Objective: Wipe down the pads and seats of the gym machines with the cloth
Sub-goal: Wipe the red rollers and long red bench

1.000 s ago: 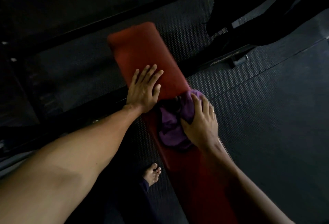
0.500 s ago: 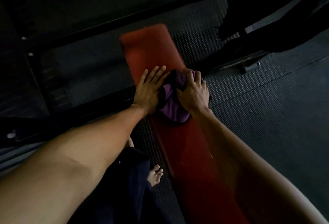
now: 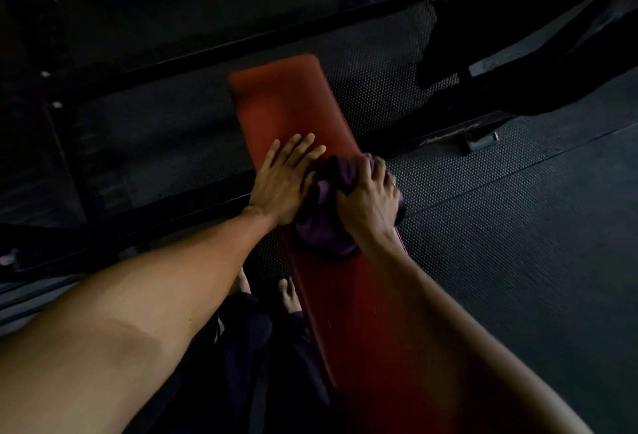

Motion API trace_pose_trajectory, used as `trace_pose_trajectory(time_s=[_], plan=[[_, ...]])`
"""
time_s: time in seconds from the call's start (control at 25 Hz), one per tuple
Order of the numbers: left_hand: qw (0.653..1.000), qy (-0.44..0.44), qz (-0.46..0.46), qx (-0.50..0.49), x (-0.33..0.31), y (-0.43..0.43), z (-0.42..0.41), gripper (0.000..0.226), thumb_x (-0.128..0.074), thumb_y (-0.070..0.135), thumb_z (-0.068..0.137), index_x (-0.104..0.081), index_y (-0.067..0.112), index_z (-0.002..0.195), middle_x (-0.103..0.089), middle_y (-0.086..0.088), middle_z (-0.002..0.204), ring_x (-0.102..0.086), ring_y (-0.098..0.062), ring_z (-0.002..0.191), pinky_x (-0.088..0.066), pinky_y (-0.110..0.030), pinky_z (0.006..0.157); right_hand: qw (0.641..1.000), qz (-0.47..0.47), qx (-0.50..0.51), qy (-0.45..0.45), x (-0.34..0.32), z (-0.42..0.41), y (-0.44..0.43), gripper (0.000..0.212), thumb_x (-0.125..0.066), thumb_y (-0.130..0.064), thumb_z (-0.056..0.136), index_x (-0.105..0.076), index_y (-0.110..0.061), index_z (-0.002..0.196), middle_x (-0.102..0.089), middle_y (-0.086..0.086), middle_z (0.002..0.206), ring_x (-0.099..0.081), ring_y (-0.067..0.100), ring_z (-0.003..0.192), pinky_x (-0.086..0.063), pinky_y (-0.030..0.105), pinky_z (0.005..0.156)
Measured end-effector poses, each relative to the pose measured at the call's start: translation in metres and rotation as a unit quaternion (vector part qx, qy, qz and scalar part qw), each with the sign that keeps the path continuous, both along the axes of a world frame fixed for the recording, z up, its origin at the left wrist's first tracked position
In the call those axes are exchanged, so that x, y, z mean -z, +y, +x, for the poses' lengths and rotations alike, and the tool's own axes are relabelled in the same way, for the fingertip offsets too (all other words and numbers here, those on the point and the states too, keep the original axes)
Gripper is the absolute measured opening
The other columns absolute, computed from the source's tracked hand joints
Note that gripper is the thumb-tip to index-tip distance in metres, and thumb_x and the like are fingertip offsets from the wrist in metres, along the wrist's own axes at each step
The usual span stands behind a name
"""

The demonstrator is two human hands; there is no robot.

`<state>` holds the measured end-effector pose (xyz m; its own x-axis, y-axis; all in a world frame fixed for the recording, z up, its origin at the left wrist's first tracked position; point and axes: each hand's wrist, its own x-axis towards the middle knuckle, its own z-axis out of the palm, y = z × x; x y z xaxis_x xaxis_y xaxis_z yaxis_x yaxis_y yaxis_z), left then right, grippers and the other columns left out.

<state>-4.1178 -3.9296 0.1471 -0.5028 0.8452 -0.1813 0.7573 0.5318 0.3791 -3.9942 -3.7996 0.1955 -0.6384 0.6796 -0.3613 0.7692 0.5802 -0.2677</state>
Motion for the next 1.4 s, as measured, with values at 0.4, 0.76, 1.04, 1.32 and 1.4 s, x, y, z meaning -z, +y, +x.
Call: trace_pose_trajectory(time_s=[0.4,0.76,1.04,1.32,1.4], plan=[[0.98,-0.107,0.086,-0.146,-0.004,-0.017,0.016,0.048,-0.031,0.032,0.107,-0.038,0.023,0.154,-0.024,-0.003,0.165,-0.011,-0.02,0.154,0.01,-0.033,0.122,0.995,-0.014,-0.078,0.052,-0.02,0.067,-0.001,0.072,-0.067,-0.044,0.086,-0.038,-0.028,0.15,-0.035,0.007,0.16,-0.034,0.035,0.145,-0.032,0.05,0.116],[0.957,-0.208,0.147,-0.136,-0.001,-0.062,0.025,0.054,-0.055,0.017,0.102,-0.037,0.013,0.153,-0.02,-0.007,0.165,-0.005,-0.019,0.152,-0.005,-0.038,0.124,0.996,0.042,-0.084,-0.004,-0.019,0.02,-0.071,0.096,-0.049,-0.083,0.079,-0.031,-0.027,0.155,-0.024,0.012,0.165,-0.011,0.038,0.153,-0.006,0.058,0.122],[0.938,-0.27,0.15,-0.158,-0.011,-0.065,0.023,0.046,-0.044,0.008,0.105,-0.042,0.014,0.151,-0.022,-0.005,0.165,-0.009,-0.019,0.154,-0.012,-0.029,0.123,0.991,0.04,-0.129,0.018,-0.025,0.041,-0.036,0.084,-0.049,-0.072,0.083,-0.039,-0.025,0.152,-0.034,0.007,0.161,-0.021,0.037,0.152,-0.019,0.056,0.122],[0.935,-0.294,0.134,-0.147,-0.014,-0.067,0.015,0.046,-0.046,0.006,0.104,-0.043,0.013,0.15,-0.021,-0.006,0.165,-0.009,-0.02,0.154,-0.006,-0.016,0.117,0.99,0.049,-0.132,0.031,-0.02,0.048,-0.113,0.09,-0.061,-0.065,0.078,-0.035,-0.025,0.154,-0.031,0.013,0.161,-0.016,0.039,0.153,-0.011,0.059,0.123],[0.936,-0.29,0.131,-0.149,-0.014,-0.066,0.016,0.047,-0.045,0.008,0.105,-0.042,0.014,0.151,-0.02,-0.004,0.165,-0.008,-0.017,0.154,-0.007,-0.02,0.118,0.985,0.066,-0.158,0.034,-0.02,0.069,-0.12,0.09,-0.067,-0.058,0.076,-0.036,-0.024,0.153,-0.033,0.013,0.161,-0.018,0.039,0.153,-0.012,0.058,0.124]])
